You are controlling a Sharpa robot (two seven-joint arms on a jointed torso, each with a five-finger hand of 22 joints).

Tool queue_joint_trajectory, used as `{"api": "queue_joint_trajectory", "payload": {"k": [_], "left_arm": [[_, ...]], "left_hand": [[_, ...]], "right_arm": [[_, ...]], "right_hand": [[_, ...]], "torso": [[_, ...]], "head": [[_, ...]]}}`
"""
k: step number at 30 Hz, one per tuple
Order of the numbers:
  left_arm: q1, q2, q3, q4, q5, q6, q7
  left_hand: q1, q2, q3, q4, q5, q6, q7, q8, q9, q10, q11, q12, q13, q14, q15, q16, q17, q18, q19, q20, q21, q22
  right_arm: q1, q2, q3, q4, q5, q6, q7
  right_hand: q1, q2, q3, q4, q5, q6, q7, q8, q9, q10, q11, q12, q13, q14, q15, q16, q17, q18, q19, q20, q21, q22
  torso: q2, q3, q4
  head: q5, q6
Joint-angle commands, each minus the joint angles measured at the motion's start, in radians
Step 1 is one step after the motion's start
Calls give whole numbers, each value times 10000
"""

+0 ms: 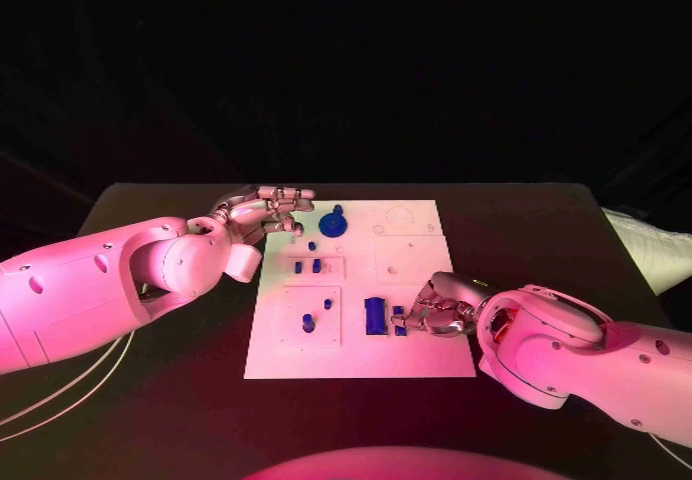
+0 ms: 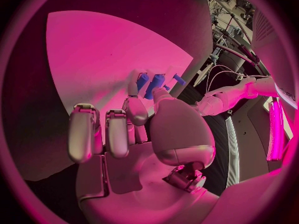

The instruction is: Assemble the parts on the task board

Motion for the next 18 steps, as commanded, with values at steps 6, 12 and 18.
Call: {"api": "queue_joint_trajectory", "payload": {"k": [6, 12, 18], "left_arm": [[3, 48, 7, -17, -43, 269, 1], [3, 61, 7, -26, -44, 280, -2], [3, 58, 7, -28, -44, 278, -7]], "left_hand": [[-19, 108, -65, -28, 42, -94, 17, 14, -17, -114, 5, 38, 14, -98, -12, -71, -22, 195, -62, 20, -42, -17], [-19, 108, -65, -28, 42, -94, 17, 14, -17, -114, 5, 38, 14, -98, -12, -71, -22, 195, -62, 20, -42, -17], [-19, 108, -65, -28, 42, -94, 17, 14, -17, -114, 5, 38, 14, -98, -12, -71, -22, 195, -62, 20, -42, -17]], "right_arm": [[-7, 3, -1, 95, -102, 167, 60], [-7, -2, -1, 77, -112, 182, 69], [-7, -42, -1, -27, -529, 382, 86]], "right_hand": [[-69, 86, -86, -8, 79, 88, -13, 50, 32, 88, 14, 102, 46, 744, -80, 99, 982, -95, 81, -19, 40, 32], [79, 179, -114, -77, 144, 81, -21, 47, 60, 97, 6, 99, 65, 745, -88, 104, 990, -94, 82, -26, 40, 34], [1084, 163, -122, -673, -714, 50, -13, 35, 143, 86, 1, 29, 88, 743, -97, 110, 1004, -99, 85, -42, 50, 62]], "torso": [[1, -3, 5], [-5, -8, 8], [3, -7, 1]], "head": [[-5, -8], [-12, -5], [-10, 11]]}}
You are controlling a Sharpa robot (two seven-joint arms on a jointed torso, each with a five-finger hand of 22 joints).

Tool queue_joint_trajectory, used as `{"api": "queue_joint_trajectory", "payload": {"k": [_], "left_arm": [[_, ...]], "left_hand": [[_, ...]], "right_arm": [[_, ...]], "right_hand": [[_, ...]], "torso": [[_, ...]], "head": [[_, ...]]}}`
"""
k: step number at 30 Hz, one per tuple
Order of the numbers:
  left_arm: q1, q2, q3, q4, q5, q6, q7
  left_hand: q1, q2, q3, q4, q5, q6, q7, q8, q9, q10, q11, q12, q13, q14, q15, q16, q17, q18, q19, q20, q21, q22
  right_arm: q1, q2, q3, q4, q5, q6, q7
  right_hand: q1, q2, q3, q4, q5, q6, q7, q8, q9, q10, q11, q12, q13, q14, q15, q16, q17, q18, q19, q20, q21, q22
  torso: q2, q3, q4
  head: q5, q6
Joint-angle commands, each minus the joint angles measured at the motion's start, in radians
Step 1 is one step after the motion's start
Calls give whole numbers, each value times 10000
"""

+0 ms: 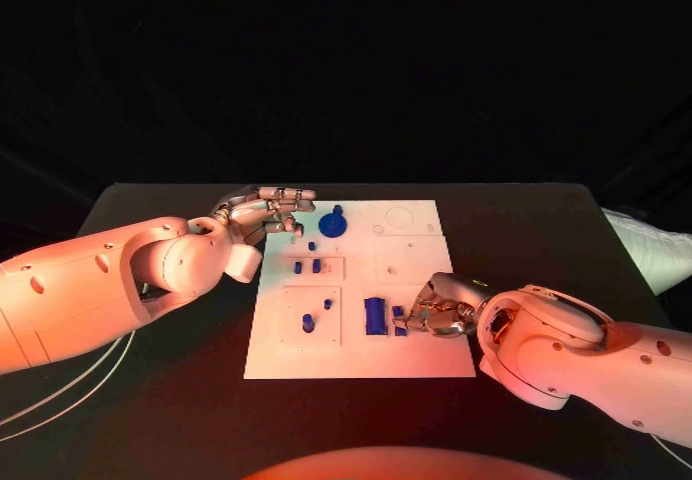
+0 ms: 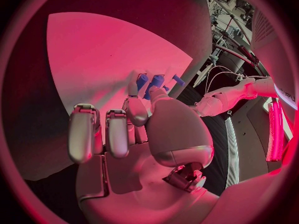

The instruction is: Assemble the parts on the task board

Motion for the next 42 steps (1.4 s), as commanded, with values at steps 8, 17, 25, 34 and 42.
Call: {"api": "queue_joint_trajectory", "payload": {"k": [8, 17, 25, 34, 42], "left_arm": [[3, 20, 6, -9, -35, 191, 13], [2, 34, 6, -43, -56, 191, -3], [2, 44, 6, -48, -58, 190, 1], [2, 50, 5, -63, -58, 178, 21], [-23, 102, -3, -175, -54, 156, 127]], "left_hand": [[-19, 108, -36, 0, 42, -58, -19, 14, -9, -42, 6, 38, 14, -60, 24, -32, -9, 194, -61, 20, -42, -8], [-10, 126, -35, -8, 46, -63, -18, 17, -15, -58, 6, 51, 16, -75, 26, -36, -19, 195, -71, 22, -54, -12], [-10, 126, -35, -8, 46, -63, -18, 17, -15, -58, 6, 51, 16, -75, 26, -36, -19, 195, -71, 22, -54, -12], [-10, 126, -35, -8, 46, -63, -18, 17, -15, -58, 6, 51, 16, -75, 26, -36, -19, 195, -71, 22, -54, -12], [-41, 133, -57, 3, 41, -69, -13, 22, -23, -76, 14, 72, 18, -90, 34, -38, -32, 191, -83, 29, -70, -18]], "right_arm": [[-7, 4, 0, -108, -677, 640, 109], [-8, 44, 0, -180, -662, 689, 113], [-8, 166, 0, -354, -642, 701, 115], [-8, 168, 0, -416, -513, 215, 321], [396, -189, 12, -503, 2485, -1022, 2450]], "right_hand": [[763, -29, -144, -515, -1487, 12, 21, 13, 96, 93, 10, -72, 38, 778, -50, 69, 1006, -105, 52, 9, 61, 51], [790, 36, -155, -524, -1558, 18, 23, 12, 106, 98, 11, -72, 49, 780, -49, 76, 1016, -107, 53, 11, 65, 61], [775, 88, -163, -504, -1573, 19, 26, 9, 111, 104, 13, -63, 60, 782, -47, 82, 1026, -108, 55, 12, 68, 67], [726, 41, -266, -485, -1558, -48, 57, -32, 110, 25, 36, -278, -64, 757, -34, -4, 908, -94, 24, 18, 25, -2], [503, -123, -1001, -117, -883, -815, 382, -482, 10, -1383, 325, -3537, -2124, 361, 200, -1276, -626, 249, -775, 188, -1201, -1799]], "torso": [[-1, 0, 7], [3, -6, 12], [8, 1, 14], [-8, -2, -5], [-109, -9, 16]], "head": [[4, -7], [20, -22], [22, 2], [7, 27], [-60, 139]]}}
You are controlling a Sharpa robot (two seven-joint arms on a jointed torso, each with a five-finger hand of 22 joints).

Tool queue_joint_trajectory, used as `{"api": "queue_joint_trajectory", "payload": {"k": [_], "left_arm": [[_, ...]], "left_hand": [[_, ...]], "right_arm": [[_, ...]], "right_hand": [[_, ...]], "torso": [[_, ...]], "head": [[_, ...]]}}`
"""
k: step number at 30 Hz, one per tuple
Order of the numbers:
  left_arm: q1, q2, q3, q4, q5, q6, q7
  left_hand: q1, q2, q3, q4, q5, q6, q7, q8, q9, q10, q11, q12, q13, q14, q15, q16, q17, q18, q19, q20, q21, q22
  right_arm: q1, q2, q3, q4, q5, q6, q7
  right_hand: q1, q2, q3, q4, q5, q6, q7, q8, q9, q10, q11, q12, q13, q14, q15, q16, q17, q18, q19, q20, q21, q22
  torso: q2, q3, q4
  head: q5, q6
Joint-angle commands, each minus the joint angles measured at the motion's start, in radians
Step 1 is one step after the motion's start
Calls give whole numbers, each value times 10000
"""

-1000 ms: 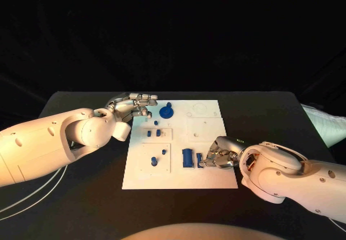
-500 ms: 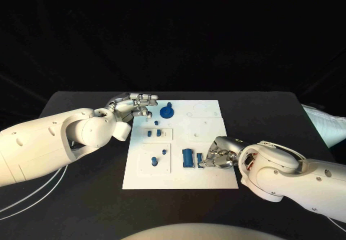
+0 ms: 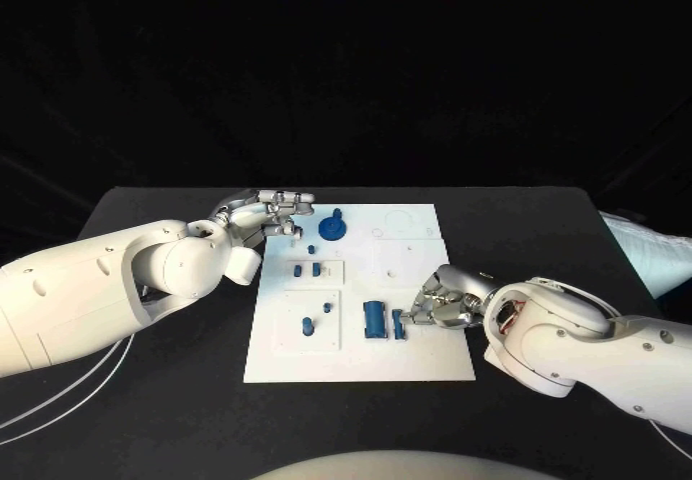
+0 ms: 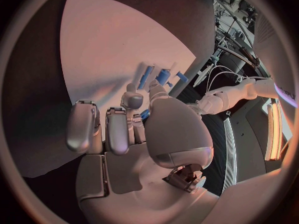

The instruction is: Assemble the parts on the task board

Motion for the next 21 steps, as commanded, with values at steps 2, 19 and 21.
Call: {"api": "queue_joint_trajectory", "payload": {"k": [2, 19, 21], "left_arm": [[-30, 67, 0, -83, -10, 94, 251], [-219, 515, -2, -691, 720, -595, 1477], [-245, 581, -2, -818, 793, -723, 1631]], "left_hand": [[-46, 97, -80, 25, 39, -76, -11, 24, -18, -91, 19, 82, 12, -66, 9, -36, -28, 189, -87, 32, -83, -24], [-266, 136, -214, 339, 45, -438, 66, -54, -182, -576, 434, -663, -702, -1937, 871, -5371, -2517, 142, -2781, 949, -3338, -2420], [-284, 130, -214, 370, 46, -427, 8, -86, -184, -540, 465, -807, -772, -2030, 981, -5897, -2720, 158, -2947, 1076, -3677, -2766]], "right_arm": [[380, -137, 23, -269, 3296, -1189, 2623], [1174, 991, 57, -3845, 10310, -667, 8193], [1179, 1232, 66, -4291, 10696, -540, 8479]], "right_hand": [[285, 114, -156, -23, 157, -598, 222, -337, -99, -842, 193, -1828, -1215, 155, 197, -1040, -1108, 404, -598, 132, -1032, -1423], [2581, 1017, 109, -1060, -1193, -1351, 981, -1032, -620, -2091, 1128, -6762, -6779, -2690, 1272, -10870, -8738, 1084, -3129, 1180, -9063, -8716], [2720, 1056, 138, -1204, -1321, -1357, 980, -1147, -784, -1966, 1226, -7081, -7587, -2773, 1397, -11631, -9353, 1121, -3136, 1362, -9841, -9282]], "torso": [[-127, -15, 19], [-699, -125, -189], [-749, -115, -223]], "head": [[-62, 111], [-25, 477], [7, 565]]}}
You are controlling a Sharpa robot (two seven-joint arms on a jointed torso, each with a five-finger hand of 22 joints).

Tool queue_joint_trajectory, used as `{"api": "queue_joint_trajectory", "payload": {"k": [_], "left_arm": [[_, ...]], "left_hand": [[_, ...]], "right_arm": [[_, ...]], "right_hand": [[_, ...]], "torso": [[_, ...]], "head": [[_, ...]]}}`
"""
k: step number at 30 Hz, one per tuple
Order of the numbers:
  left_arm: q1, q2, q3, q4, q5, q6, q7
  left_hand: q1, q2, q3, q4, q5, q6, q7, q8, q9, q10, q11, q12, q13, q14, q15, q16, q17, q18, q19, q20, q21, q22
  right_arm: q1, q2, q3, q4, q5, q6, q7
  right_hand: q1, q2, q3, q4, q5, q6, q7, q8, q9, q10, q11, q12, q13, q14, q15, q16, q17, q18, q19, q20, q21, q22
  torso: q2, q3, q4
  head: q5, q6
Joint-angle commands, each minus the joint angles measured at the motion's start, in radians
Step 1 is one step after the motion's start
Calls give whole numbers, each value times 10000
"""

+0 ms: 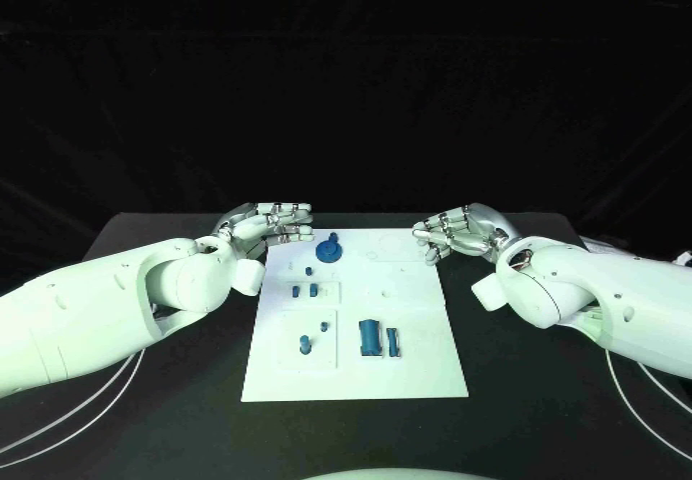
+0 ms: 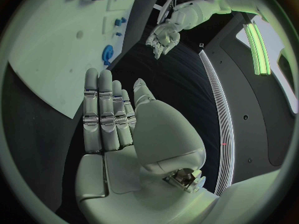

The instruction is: Assemble the parts on the task board

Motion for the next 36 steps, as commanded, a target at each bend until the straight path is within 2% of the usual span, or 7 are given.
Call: {"api": "queue_joint_trajectory", "payload": {"k": [1, 10, 11, 18, 21, 26, 36], "left_arm": [[-34, 112, 7, -199, 415, -389, 826], [-138, 399, 9, -719, 533, -826, 1198], [-132, 363, 0, -672, 311, -476, 652], [-260, 363, 27, -437, 182, -1056, 878], [-379, 362, 53, -217, 60, -1600, 1090], [-703, 361, 121, 377, -266, -3065, 1663], [-1197, 358, 226, 1284, -766, -5307, 2538]], "left_hand": [[-9, 88, 37, 65, 48, -13, -122, -97, -18, 59, 73, -200, -78, -87, 138, -702, -279, 170, -233, 151, -459, -481], [15, 62, -43, 105, 51, 1, -132, -238, -29, 76, 146, -467, -88, 124, 245, -1726, -714, 219, -56, 305, -1034, -1413], [-4032, 364, -1396, 410, -612, -3102, -589, -947, -727, -3322, -325, -1098, -716, -2986, -113, -2304, -1205, -408, -2735, -394, -1358, -2973], [-6087, 1213, -2112, 410, -612, -4670, -856, -947, -727, -5066, -502, -1098, -716, -4491, -941, -2657, -1469, -546, -4021, -741, -2225, -3809], [-6930, 1213, -2402, 410, -612, -5316, -961, -947, -727, -5779, -1287, -1098, -716, -5132, -941, -2785, -1573, -651, -4571, -890, -2225, -4139], [-8150, 1213, -2817, 410, -612, -6252, -1749, -947, -727, -6809, -1287, -1098, -716, -6054, -941, -2958, -2372, -758, -5363, -1097, -2225, -4615], [-9984, 1213, -3440, 410, -612, -7660, -1749, -947, -727, -8358, -1287, -1098, -716, -7444, -941, -3764, -2372, -1627, -6539, -2014, -2225, -5331]], "right_arm": [[9, 327, 22, -641, 2087, 567, 1739], [-43, 998, 42, -1838, 2988, 675, 2192], [-16, 942, 42, -1738, 2174, 320, 1512], [-192, 959, 110, -1368, 2552, -261, 1828], [-355, 974, 173, -1022, 2904, -804, 2124], [-772, 1014, 334, -144, 3802, -2185, 2876], [-1195, 1055, 498, 750, 4713, -3588, 3640]], "right_hand": [[169, 59, 45, -173, -115, -59, -12, -111, -189, 147, 70, -364, -922, -242, 157, -933, -736, 154, -64, 221, -918, -654], [147, 214, 177, -615, -180, 4, -21, -119, -633, 430, 108, -589, -2509, 124, 291, -1939, -1941, 153, 445, 347, -2035, -1539], [-4231, -813, 739, -1182, -1070, -2954, -537, -762, -1163, -3037, -261, -1323, -2834, -3550, -523, -2655, -2511, -511, -2989, -214, -2525, -2420], [-6460, -813, 739, -1182, -1070, -4418, -803, -762, -1473, -4727, -1136, -1323, -3126, -5344, -523, -2655, -2892, -659, -4645, -499, -2850, -2420], [-7363, -813, 739, -1182, -1070, -5020, -910, -762, -1585, -5433, -1136, -1323, -3846, -6090, -523, -2655, -3020, -676, -5340, -614, -2962, -2420], [-8686, -813, 739, -1182, -1070, -5904, -1760, -762, -1752, -6462, -1136, -1323, -3846, -7185, -523, -2655, -3206, -851, -6360, -785, -3123, -2420], [-10681, -813, 739, -1182, -1070, -7231, -1760, -762, -2482, -8022, -1136, -1323, -3846, -8833, -523, -2655, -4026, -1700, -7901, -1530, -3823, -2420]], "torso": [[-187, -3, -107], [-322, 121, -108], [-262, 54, -100], [-456, 96, -68], [-638, 136, -38], [-922, 199, 9], [-1005, 217, 23]], "head": [[42, 152], [98, 426], [76, 318], [72, 609], [69, 880], [64, 1305], [62, 1428]]}}
